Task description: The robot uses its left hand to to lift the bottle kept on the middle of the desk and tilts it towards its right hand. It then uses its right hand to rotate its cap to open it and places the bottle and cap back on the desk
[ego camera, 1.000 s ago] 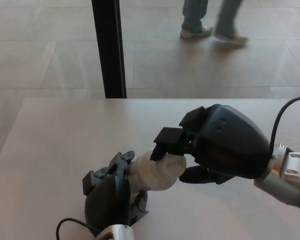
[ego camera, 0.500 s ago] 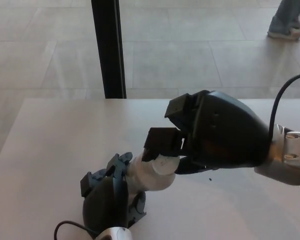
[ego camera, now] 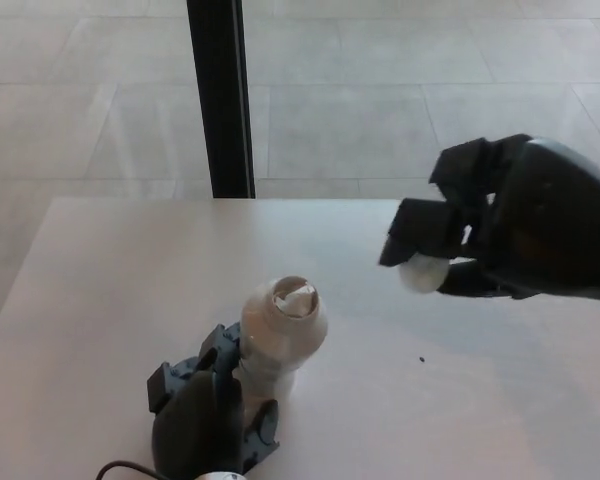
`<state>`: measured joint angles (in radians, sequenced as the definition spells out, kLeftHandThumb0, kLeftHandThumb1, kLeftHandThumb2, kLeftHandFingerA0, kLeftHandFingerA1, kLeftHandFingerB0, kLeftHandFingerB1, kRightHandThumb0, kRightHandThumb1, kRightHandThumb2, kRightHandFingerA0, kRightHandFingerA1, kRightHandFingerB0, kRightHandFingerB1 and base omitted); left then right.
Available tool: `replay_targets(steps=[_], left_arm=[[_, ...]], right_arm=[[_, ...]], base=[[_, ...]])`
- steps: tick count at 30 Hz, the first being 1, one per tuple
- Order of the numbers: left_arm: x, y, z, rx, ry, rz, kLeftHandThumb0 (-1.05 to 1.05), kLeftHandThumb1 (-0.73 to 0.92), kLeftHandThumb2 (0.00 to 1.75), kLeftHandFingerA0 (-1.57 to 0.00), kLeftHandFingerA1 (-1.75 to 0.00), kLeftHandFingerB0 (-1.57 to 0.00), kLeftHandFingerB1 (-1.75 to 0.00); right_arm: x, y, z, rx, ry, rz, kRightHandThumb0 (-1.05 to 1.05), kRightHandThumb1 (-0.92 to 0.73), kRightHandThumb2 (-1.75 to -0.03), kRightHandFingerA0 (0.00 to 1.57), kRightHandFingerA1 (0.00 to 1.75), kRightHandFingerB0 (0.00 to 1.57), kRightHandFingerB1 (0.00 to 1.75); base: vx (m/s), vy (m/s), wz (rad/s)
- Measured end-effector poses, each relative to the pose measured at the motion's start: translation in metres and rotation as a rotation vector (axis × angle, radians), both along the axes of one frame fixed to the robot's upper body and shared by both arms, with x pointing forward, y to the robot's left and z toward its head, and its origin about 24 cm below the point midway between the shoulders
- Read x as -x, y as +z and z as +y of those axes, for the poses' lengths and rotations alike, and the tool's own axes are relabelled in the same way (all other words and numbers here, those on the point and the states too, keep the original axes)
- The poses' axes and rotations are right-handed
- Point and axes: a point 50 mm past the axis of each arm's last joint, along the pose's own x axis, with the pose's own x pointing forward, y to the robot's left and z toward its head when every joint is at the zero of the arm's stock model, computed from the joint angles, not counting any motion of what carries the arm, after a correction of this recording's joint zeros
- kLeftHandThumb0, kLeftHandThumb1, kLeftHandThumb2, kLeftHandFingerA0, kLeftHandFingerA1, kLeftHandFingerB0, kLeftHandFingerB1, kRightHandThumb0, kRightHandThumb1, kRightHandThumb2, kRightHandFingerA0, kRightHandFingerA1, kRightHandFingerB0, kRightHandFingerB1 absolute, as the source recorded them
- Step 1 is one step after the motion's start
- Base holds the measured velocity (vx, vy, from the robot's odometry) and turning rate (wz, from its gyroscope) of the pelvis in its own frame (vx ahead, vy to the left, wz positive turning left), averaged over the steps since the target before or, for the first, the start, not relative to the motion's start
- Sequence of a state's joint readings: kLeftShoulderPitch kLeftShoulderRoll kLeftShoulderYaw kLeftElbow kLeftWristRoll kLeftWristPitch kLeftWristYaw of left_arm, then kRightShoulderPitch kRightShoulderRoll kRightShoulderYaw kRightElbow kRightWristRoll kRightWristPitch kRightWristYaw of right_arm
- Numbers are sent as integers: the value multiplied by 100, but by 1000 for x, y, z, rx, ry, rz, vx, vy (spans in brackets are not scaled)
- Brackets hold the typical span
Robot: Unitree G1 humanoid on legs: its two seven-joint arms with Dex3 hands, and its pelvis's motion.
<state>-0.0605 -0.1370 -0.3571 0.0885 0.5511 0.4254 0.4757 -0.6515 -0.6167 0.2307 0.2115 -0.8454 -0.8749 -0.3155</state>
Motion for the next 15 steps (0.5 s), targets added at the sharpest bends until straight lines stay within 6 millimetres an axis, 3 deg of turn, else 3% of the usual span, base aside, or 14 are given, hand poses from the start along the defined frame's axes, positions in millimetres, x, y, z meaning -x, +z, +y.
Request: replay_targets(steps=[1, 2, 3, 4, 5, 6, 7, 8, 10, 13, 15], left_arm=[[-1, 1, 3, -15, -9, -4, 9, 92, 63, -50, -120, -44, -96], [-1, 2, 5, -22, -16, -5, 16, 92, 64, -61, -125, -60, -94], [-3, 4, 8, -35, -27, -11, 18, 91, 64, -66, -114, -64, -80], [-4, 5, 9, -43, -34, -15, 19, 88, 63, -68, -91, -62, -65], [-6, 8, 11, -64, -50, -25, 15, 85, 63, -68, -84, -64, -65], [-8, 11, 14, -89, -68, -31, 14, 83, 63, -67, -95, -66, -68], [-10, 12, 16, -116, -84, -34, 14, 83, 63, -67, -95, -66, -68], [-12, 14, 19, -140, -97, -37, 18, 62, 60, -72, -102, -69, -62], [-16, 18, 24, -195, -129, -41, 12, 64, 57, -72, -76, -64, -55], [-21, 24, 27, -265, -172, -48, 11, 64, 57, -73, -84, -64, -54], [-24, 27, 28, -305, -199, -48, 13, 74, 61, -71, -92, -66, -66]], right_arm=[[-1, -1, -7, -18, -32, 9, -21, -51, -70, 93, 175, 83, 115], [-2, -2, -14, -33, -59, 19, -17, -48, -76, 92, 168, 87, 96], [-2, -3, -19, -47, -85, 29, -10, -45, -82, 94, 167, 90, 92], [-2, -4, -21, -51, -95, 33, -10, -44, -87, 94, 166, 91, 91], [-3, -7, -25, -58, -113, 43, -11, -44, -89, 96, 164, 91, 90], [-3, -9, -29, -64, -128, 54, -9, -43, -86, 95, 166, 91, 91], [-2, -13, -31, -67, -141, 66, -9, -43, -86, 95, 166, 91, 91], [-2, -16, -33, -68, -149, 78, -16, -43, -79, 95, 168, 90, 85], [-2, -23, -37, -69, -167, 107, -13, -45, -84, 96, 169, 88, 85], [-1, -34, -40, -70, -185, 144, -16, -47, -88, 92, 171, 87, 89], [0, -40, -41, -72, -194, 167, -20, -53, -92, 94, 175, 88, 96]], base=[[0, 0, 0], [0, 0, 0], [0, 0, 0], [0, 0, 0], [0, 0, 0], [0, 0, 0], [0, 0, 0], [0, 0, 0], [0, 0, 0], [0, 0, 0], [0, 0, 0]])
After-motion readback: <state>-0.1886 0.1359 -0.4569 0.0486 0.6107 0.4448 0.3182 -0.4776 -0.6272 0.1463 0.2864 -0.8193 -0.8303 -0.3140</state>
